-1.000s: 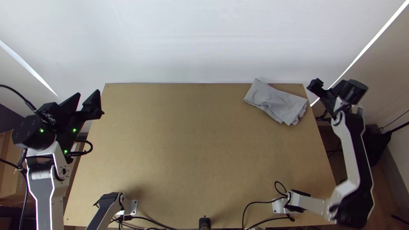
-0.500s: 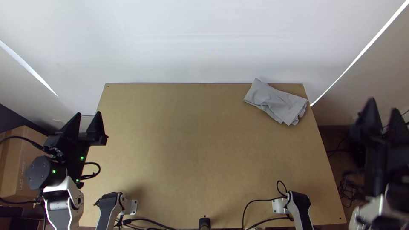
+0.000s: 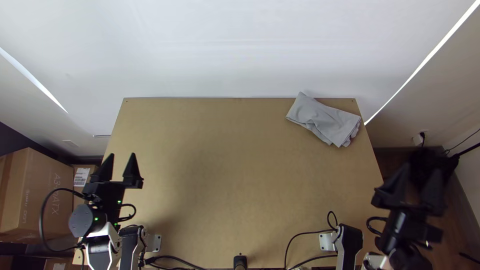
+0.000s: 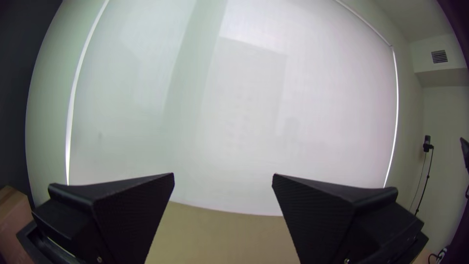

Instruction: Fold the t-shirt

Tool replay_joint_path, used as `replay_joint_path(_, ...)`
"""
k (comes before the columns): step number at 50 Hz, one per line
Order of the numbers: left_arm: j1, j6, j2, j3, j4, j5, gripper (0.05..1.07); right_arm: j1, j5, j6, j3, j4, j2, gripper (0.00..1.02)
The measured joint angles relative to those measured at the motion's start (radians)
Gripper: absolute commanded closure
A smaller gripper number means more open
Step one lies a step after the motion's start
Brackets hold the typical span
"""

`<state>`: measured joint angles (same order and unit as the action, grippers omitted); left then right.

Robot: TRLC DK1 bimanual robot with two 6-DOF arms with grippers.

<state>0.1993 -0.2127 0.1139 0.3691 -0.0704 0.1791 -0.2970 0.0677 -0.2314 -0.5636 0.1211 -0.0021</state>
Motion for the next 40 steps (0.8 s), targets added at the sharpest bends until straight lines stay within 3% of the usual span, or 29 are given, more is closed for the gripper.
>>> replay_joint_path(11,-0.019,0.001,-0.1,-0.158,0.012,-0.003,0.11,0.036,0.001,-0.08,0.284,0.004,0.0,0.04)
replay_joint_path(17,-0.019,0.003,-0.107,-0.191,0.028,-0.014,0.1,0.129,0.001,-0.093,0.402,0.01,0.0,0.04)
replay_joint_path(26,-0.014,0.016,-0.108,-0.287,0.031,-0.024,0.1,0.229,0.003,-0.067,0.539,0.011,-0.001,0.04)
replay_joint_path(35,-0.008,-0.027,-0.11,-0.303,0.04,-0.027,0.1,0.192,0.0,-0.051,0.55,-0.078,-0.003,0.04)
replay_joint_path(40,-0.008,-0.06,-0.11,-0.306,0.048,-0.031,0.1,0.16,-0.053,0.002,0.55,-0.109,0.001,0.04)
